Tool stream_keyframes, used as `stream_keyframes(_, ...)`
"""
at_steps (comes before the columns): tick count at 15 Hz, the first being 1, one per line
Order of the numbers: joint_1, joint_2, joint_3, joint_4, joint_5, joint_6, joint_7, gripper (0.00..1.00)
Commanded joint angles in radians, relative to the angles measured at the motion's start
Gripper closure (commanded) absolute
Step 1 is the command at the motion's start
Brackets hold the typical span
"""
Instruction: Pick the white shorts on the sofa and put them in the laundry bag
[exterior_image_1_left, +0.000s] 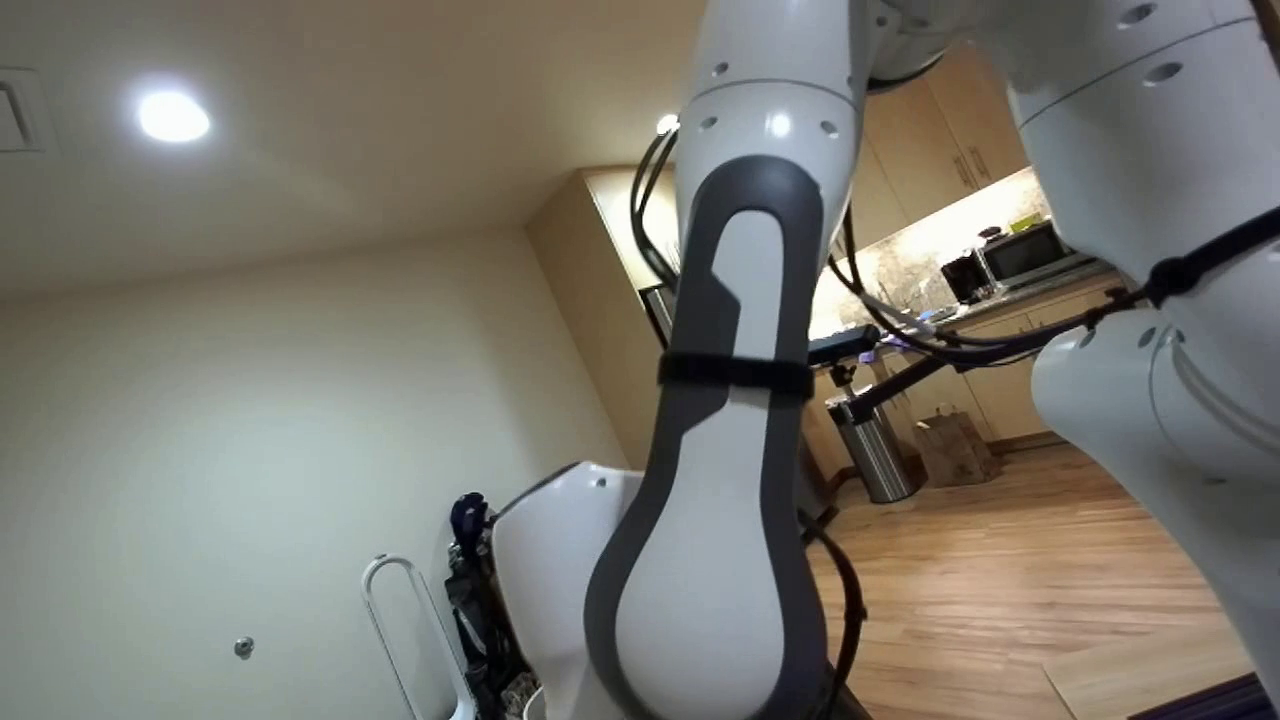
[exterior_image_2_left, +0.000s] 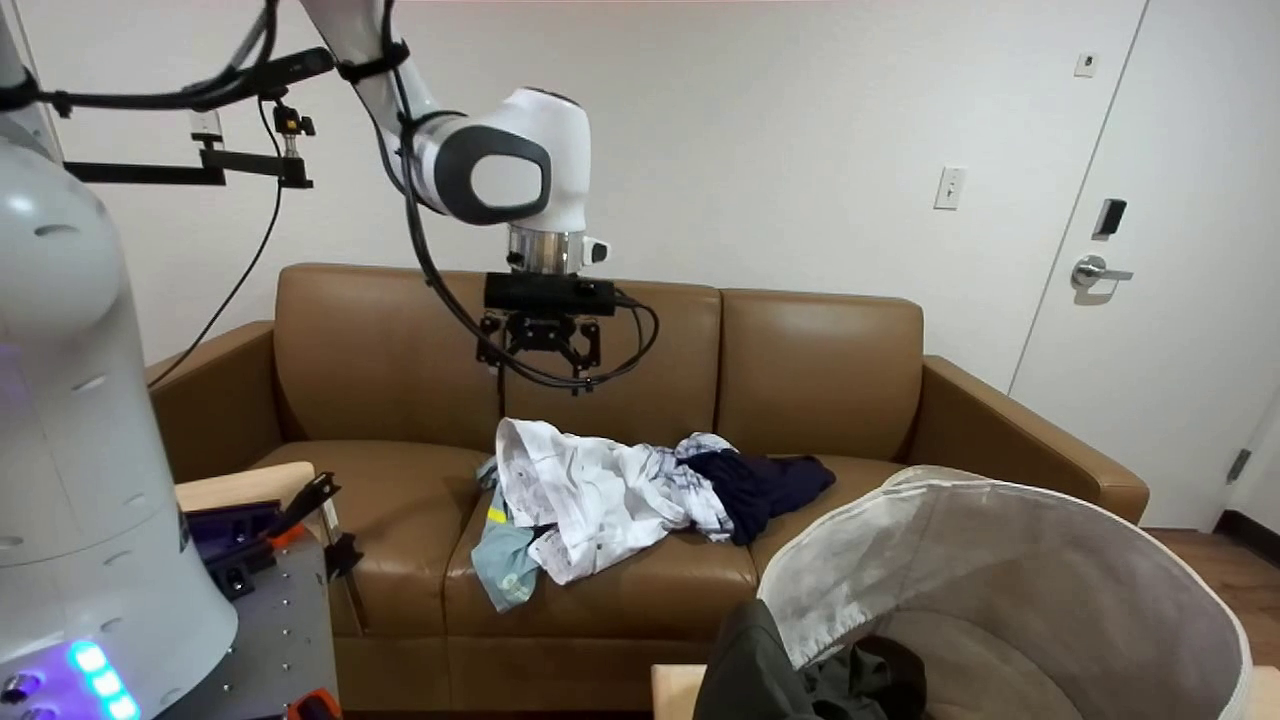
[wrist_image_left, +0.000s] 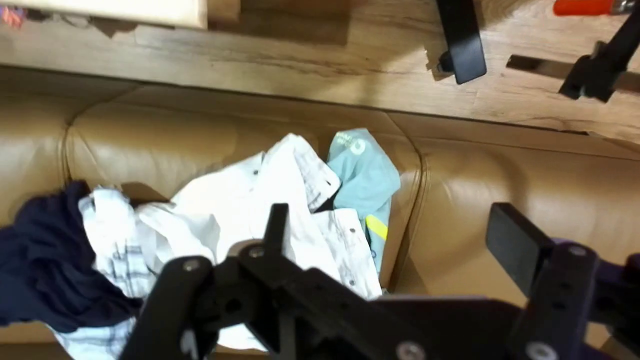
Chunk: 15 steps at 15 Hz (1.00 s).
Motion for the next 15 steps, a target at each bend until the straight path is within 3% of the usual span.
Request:
stream_keyframes(1, 0.018, 0.252, 0.132, 0.141, 0.174, 0.149, -0.199, 0.0)
stream_keyframes(4, -0.067, 0.394, 0.286, 0.259, 0.178, 0.174, -0.314, 0.0)
stream_keyframes(5, -0.071, 0.305, 0.285, 0.18, 0.126, 0.163, -0.181, 0.0)
stream_keyframes(9, -0.103, 0.387, 0.329, 0.242, 0.116, 0.177, -0.221, 0.0)
stream_keyframes(12, -0.159, 0.472, 0.401, 0.309, 0.142, 0.171, -0.278, 0.0)
stream_keyframes(15, -0.149, 0.589, 0.391, 0.41, 0.028, 0.116, -0.249, 0.0)
